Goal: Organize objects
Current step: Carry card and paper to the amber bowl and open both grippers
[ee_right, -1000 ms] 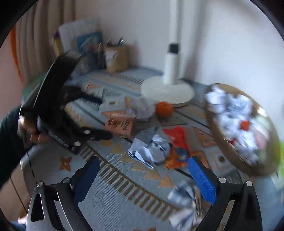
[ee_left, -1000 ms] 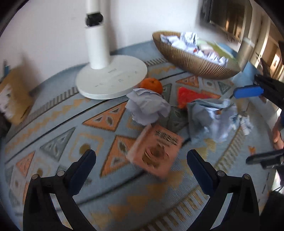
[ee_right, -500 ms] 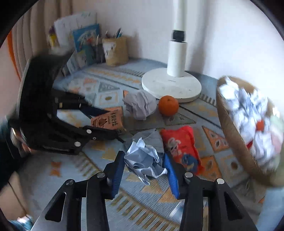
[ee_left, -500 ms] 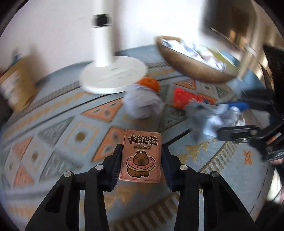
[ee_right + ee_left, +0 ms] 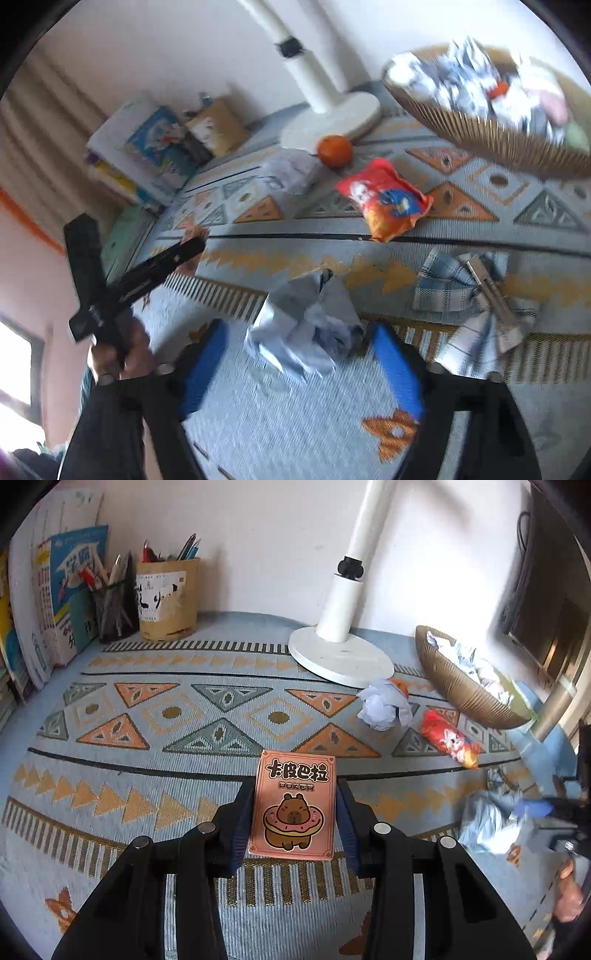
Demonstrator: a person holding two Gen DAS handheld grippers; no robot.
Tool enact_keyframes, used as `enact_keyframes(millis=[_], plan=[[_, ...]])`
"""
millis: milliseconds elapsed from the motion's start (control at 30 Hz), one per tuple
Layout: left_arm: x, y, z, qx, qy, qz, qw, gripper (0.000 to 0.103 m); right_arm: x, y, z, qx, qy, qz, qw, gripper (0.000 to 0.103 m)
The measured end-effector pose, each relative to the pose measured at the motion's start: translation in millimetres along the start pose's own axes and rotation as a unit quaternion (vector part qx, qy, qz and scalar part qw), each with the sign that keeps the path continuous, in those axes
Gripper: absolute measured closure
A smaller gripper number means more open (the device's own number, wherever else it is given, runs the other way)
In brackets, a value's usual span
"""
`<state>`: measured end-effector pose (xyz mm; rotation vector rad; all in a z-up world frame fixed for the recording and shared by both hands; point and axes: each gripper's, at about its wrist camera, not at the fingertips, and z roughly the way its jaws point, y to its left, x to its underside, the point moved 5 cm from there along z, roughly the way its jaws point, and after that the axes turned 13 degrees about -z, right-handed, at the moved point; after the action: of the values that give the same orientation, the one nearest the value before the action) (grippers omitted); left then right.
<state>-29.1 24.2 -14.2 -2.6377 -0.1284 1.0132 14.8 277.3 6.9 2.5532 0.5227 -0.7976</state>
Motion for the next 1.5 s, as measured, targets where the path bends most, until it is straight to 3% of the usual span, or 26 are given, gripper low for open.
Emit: enact_keyframes(millis=[67,300,367,433,500,533,700,867,967,1067,1200,1233,1267,1300,1333,1367,1400,1500], plan=[[1.1,-2.8,0.1,-0.007,-0.003,0.01,0.9999,0.064,2.0,5.8,-2.2,0.037,0.006,-0.036,0.999,0.0],[2.6,-3.1,-0.2,0.001,-0.002,0.014,0.9999,0.064,-0.2,30.6,29.5,0.064,0.034,-0.113,0.991,0.002],[2.3,-2.2,0.0,0.003,-0.002,0.012,0.9999,0.064,-0.8,24.9,37.0,0.064,0.04,-0.101,0.992,0.015],[2.5,-2.5,0.4,0.002,-0.001,0.011,0.9999,0.064,-0.9,17.0,41.9,0.057,0.04,-0.082,0.994,0.04],[2.9,-3.5,1.1,0.0,0.0,0.013,0.9999,0.064,-2.6,14.0,37.5,0.064,0.027,-0.076,0.995,0.053],[3.1,-4.4,1.3,0.0,0.002,0.015,0.9999,0.064,-3.0,13.4,34.1,0.059,0.022,-0.071,0.996,0.055],[-1.3,-26.0,-3.4,0.036,0.024,0.014,0.999,0.064,-6.5,7.1,-13.6,0.043,-0.018,-0.04,0.998,0.055],[-43.0,-116.6,-9.4,0.094,0.01,0.068,0.9932,0.064,-45.8,-48.5,-91.3,0.147,-0.088,-0.012,0.985,0.054],[-62.6,-179.2,5.4,0.105,0.0,0.112,0.9882,0.064,-76.7,-105.6,-118.8,0.2,-0.112,0.053,0.972,0.053],[-72.9,-228.7,40.0,0.121,0.015,0.133,0.9835,0.064,-105.1,-144.0,-122.9,0.216,-0.121,0.092,0.964,0.053],[-77.3,-262.0,79.6,0.125,0.029,0.147,0.9808,0.064,-145.5,-176.9,-103.2,0.249,-0.105,0.101,0.958,0.053],[-77.2,-267.6,85.8,0.124,0.03,0.154,0.9798,0.064,-155.8,-185.6,-97.4,0.257,-0.104,0.101,0.955,0.049],[-77.1,-274.3,93.9,0.125,0.034,0.161,0.9783,0.062,-160.3,-193.2,-96.2,0.261,-0.103,0.102,0.954,0.044],[-77.1,-277.5,97.9,0.126,0.037,0.164,0.9777,0.054,-169.1,-200.1,-90.5,0.26,-0.103,0.098,0.955,0.029],[-77.7,-279.3,102.0,0.122,0.04,0.166,0.9778,0.047,-174.6,-205.2,-87.0,0.259,-0.102,0.095,0.956,0.024],[-79.3,-279.3,104.4,0.117,0.041,0.164,0.9786,0.032,-176.7,-209.5,-86.1,0.262,-0.102,0.096,0.955,0.023],[-80.7,-278.0,103.1,0.116,0.038,0.162,0.9791,0.024,-175.5,-213.6,-85.9,0.265,-0.101,0.098,0.954,0.023],[-85.0,-265.7,85.5,0.126,0.028,0.154,0.9795,0.024,-162.4,-206.6,-96.4,0.249,-0.105,0.096,0.958,0.023]])
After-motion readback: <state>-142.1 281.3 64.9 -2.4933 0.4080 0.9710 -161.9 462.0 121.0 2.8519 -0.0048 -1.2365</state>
